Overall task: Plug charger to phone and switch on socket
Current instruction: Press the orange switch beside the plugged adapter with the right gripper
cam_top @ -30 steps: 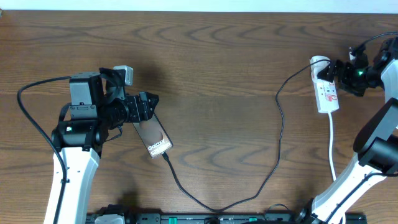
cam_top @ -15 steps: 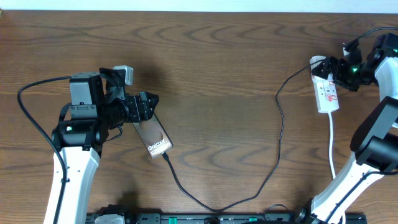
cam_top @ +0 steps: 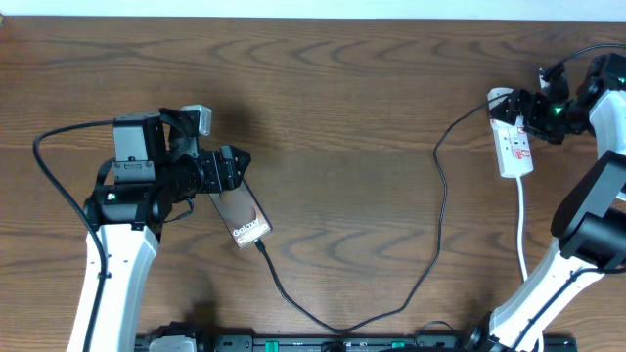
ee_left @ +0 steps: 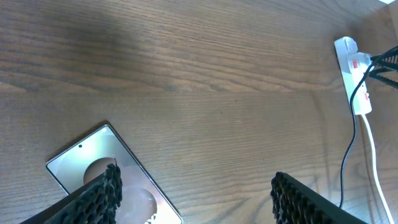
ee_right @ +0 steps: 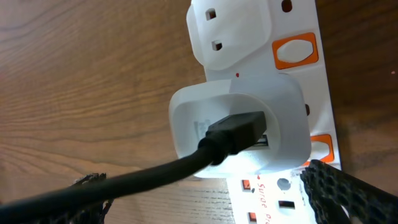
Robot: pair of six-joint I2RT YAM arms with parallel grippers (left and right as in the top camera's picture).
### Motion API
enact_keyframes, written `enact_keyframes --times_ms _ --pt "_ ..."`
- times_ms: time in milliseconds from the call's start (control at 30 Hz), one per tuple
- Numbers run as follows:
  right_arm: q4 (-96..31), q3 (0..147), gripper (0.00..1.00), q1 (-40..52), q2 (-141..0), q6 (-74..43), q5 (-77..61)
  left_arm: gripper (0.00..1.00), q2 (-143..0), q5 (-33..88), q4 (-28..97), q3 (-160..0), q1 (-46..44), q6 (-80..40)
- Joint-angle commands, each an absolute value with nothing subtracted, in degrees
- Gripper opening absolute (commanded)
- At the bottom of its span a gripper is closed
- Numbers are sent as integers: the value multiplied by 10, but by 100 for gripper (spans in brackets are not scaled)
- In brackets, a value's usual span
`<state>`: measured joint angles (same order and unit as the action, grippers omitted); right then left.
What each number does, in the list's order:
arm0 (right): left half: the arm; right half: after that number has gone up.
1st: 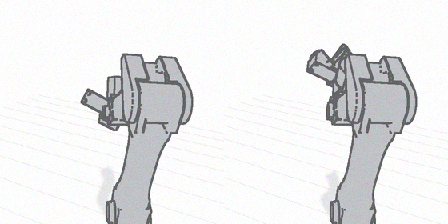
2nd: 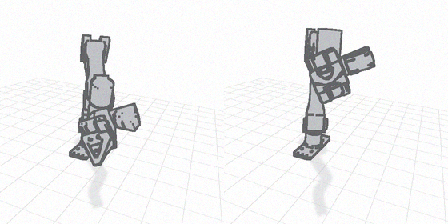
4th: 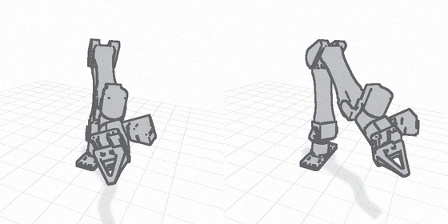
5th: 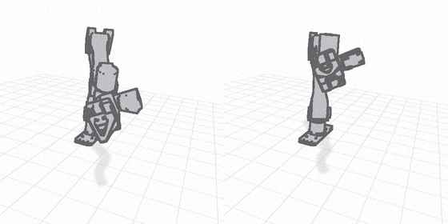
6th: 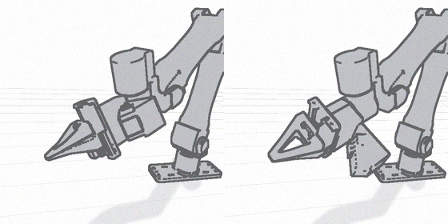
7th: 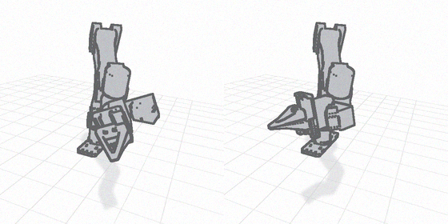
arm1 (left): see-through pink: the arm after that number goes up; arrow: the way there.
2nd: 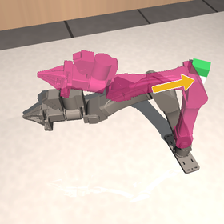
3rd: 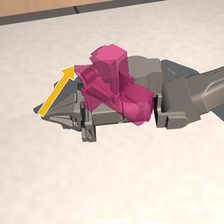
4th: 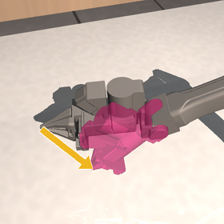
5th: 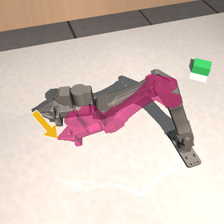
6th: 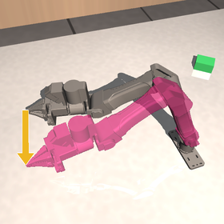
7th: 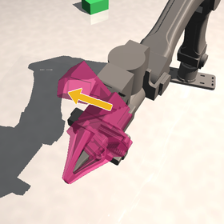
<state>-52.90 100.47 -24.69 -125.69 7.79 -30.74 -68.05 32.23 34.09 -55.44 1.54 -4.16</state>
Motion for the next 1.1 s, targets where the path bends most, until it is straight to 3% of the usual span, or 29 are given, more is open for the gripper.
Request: enact_keyframes --times_ms 0,1067 --pt "-528 1015 99 -239 -1275 74 -317 76 -683 321 340 -565 14 -30" --pt "-542 1014 99 -239 -1306 52 -351 76 -683 322 338 -565 14 -35"
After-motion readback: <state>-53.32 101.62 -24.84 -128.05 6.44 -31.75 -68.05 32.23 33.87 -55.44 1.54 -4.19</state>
